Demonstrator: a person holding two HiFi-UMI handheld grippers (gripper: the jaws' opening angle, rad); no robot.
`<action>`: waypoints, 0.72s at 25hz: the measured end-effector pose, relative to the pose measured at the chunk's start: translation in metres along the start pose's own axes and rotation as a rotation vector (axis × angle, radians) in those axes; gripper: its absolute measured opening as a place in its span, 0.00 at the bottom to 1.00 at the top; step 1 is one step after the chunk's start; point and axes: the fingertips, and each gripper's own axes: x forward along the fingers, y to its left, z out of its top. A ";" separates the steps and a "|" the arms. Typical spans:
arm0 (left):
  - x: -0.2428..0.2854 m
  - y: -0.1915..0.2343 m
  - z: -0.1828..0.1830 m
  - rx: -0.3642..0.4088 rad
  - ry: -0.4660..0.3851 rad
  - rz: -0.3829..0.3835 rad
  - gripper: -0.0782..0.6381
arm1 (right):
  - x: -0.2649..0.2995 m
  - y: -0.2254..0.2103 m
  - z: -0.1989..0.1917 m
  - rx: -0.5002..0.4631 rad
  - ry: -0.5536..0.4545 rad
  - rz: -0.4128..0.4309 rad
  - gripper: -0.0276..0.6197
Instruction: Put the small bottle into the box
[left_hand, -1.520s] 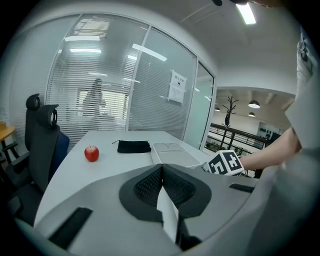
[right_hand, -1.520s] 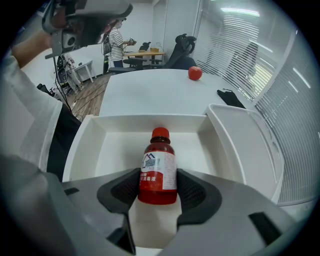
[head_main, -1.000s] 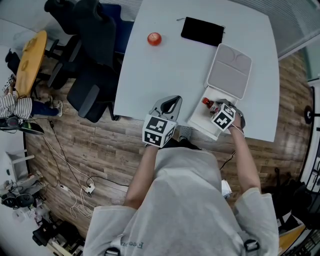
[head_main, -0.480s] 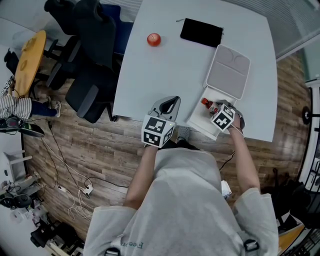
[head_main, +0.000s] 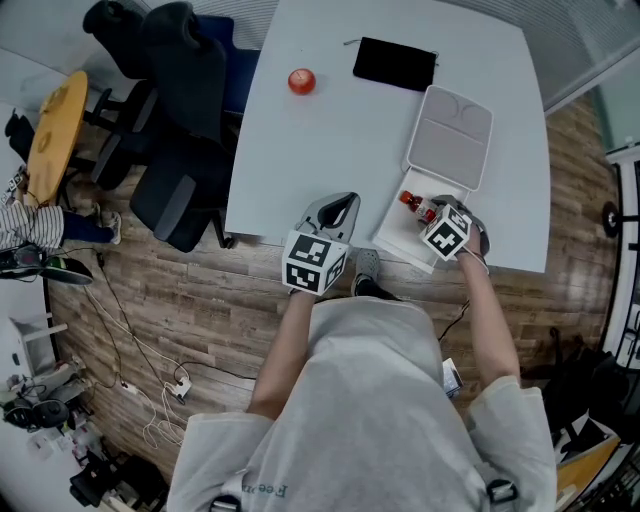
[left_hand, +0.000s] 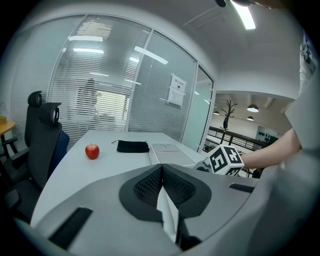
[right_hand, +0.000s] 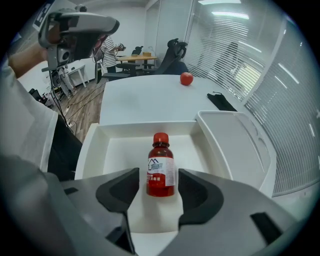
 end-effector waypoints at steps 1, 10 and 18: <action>-0.001 -0.001 0.000 0.003 0.002 -0.006 0.15 | -0.003 0.001 0.001 0.011 -0.009 -0.008 0.43; -0.012 -0.028 -0.001 0.029 0.021 -0.078 0.15 | -0.045 0.017 0.010 0.194 -0.154 -0.047 0.43; -0.020 -0.059 -0.009 0.050 0.026 -0.141 0.15 | -0.080 0.034 -0.002 0.381 -0.281 -0.118 0.43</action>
